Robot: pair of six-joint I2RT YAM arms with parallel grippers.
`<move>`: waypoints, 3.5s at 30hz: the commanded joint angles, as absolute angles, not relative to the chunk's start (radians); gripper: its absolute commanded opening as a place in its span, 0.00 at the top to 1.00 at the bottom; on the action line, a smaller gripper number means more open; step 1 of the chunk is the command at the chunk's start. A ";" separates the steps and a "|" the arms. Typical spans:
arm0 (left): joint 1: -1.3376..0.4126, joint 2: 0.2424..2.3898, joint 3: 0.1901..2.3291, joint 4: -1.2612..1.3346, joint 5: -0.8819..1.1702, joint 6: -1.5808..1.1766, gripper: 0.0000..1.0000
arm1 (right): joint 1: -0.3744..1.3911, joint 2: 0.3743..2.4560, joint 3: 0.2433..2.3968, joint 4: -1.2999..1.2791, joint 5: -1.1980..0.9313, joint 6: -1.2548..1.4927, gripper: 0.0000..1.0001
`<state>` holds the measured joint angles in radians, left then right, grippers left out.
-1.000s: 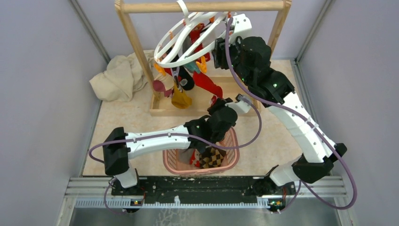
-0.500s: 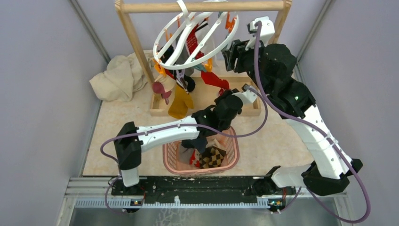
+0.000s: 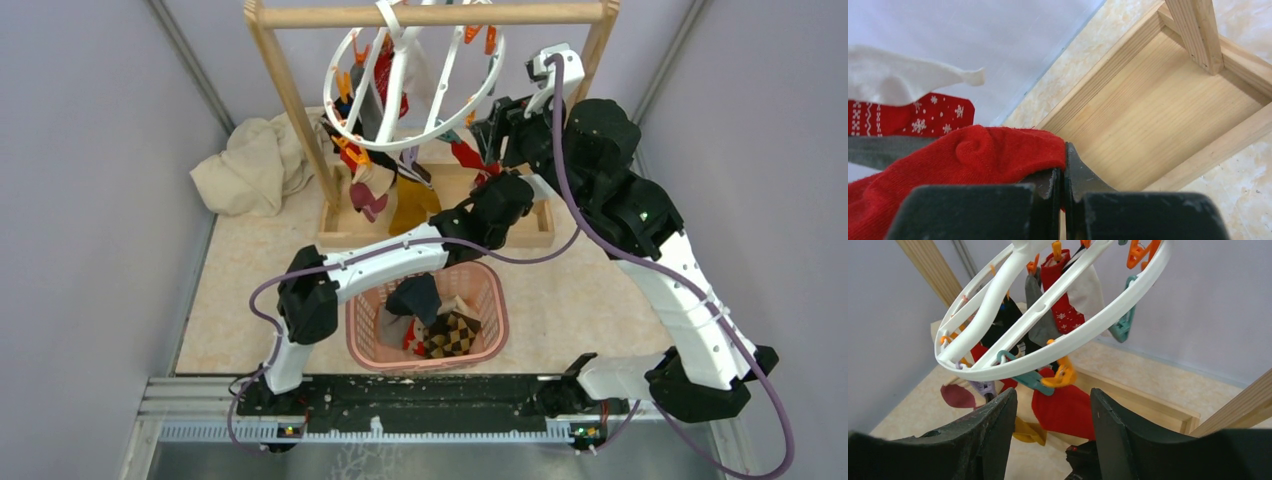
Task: Remove the socks clipped to the hanger
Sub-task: Adjust the hanger on the clothesline, then remove the sock from the hanger.
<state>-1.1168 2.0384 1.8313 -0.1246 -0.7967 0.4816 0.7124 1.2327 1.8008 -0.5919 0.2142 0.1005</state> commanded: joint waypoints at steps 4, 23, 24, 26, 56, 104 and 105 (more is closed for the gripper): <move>-1.108 2.091 1.935 -0.226 -0.785 0.508 1.00 | 0.706 1.231 1.835 -0.588 0.121 0.090 0.44; -1.143 2.020 1.910 -0.379 -0.863 0.449 1.00 | 0.820 1.205 1.677 -0.480 0.354 -0.054 0.43; -1.145 2.014 1.904 -0.378 -0.866 0.448 1.00 | 0.821 1.206 1.674 -0.472 0.367 -0.058 0.43; -1.149 2.004 1.893 -0.379 -0.871 0.446 1.00 | 0.821 1.211 1.670 -0.457 0.396 -0.066 0.42; -1.232 1.934 1.782 -0.395 -0.949 0.399 1.00 | 0.841 1.242 1.519 -0.186 0.457 -0.157 0.39; -1.243 1.930 1.776 -0.382 -0.945 0.411 1.00 | 0.862 1.290 1.438 0.084 0.519 -0.258 0.28; -1.243 1.930 1.776 -0.381 -0.943 0.411 1.00 | 0.862 1.290 1.437 0.087 0.519 -0.257 0.27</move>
<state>-1.2354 1.9606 1.7866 -0.3889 -0.9432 0.4126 0.8501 1.2888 1.4265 -0.0135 0.5182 -0.2558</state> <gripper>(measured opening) 0.014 0.715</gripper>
